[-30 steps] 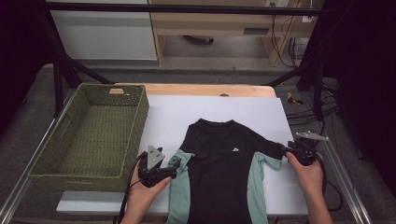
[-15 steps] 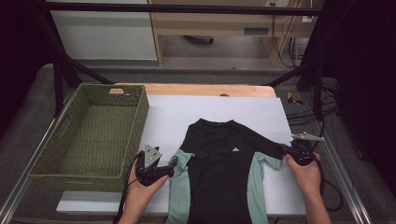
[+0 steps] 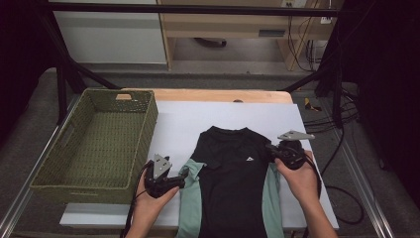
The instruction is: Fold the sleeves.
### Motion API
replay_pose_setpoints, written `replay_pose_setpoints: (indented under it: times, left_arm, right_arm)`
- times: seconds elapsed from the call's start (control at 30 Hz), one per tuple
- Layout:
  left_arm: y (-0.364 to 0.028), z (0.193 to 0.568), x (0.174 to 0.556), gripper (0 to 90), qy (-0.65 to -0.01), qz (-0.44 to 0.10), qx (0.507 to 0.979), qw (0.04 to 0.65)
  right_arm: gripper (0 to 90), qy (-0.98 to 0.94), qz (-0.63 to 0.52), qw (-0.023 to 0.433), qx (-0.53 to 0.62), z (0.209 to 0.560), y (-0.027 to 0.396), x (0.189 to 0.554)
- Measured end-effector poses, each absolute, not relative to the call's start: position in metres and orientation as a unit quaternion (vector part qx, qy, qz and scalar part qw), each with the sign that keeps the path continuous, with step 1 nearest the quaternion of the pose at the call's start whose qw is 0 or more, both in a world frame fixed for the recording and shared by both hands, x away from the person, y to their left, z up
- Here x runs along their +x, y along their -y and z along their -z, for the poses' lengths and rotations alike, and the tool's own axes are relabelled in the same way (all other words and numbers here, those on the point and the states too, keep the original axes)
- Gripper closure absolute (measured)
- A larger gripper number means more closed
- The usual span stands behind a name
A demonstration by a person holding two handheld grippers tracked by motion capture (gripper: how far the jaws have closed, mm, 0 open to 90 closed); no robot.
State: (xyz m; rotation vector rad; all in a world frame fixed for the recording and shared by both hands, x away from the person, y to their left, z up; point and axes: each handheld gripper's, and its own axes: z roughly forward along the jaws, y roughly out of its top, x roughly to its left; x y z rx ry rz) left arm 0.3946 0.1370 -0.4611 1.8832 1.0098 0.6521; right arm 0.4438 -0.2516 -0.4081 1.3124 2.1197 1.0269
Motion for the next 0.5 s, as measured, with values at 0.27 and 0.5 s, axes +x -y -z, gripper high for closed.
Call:
replay_pose_setpoints:
  times: [0.27, 0.5]
  left_arm:
    - [-0.137, 0.461, 0.395, 19.3, -0.406, -0.260, 0.758, 0.439]
    - [-0.136, 0.462, 0.395, 19.3, -0.405, -0.257, 0.760, 0.438]
  right_arm:
    - [88.2, -0.778, -0.374, 0.211, 0.458, 0.405, 0.208, 0.458]
    - [88.4, -0.779, -0.373, 0.205, 0.460, 0.415, 0.188, 0.469]
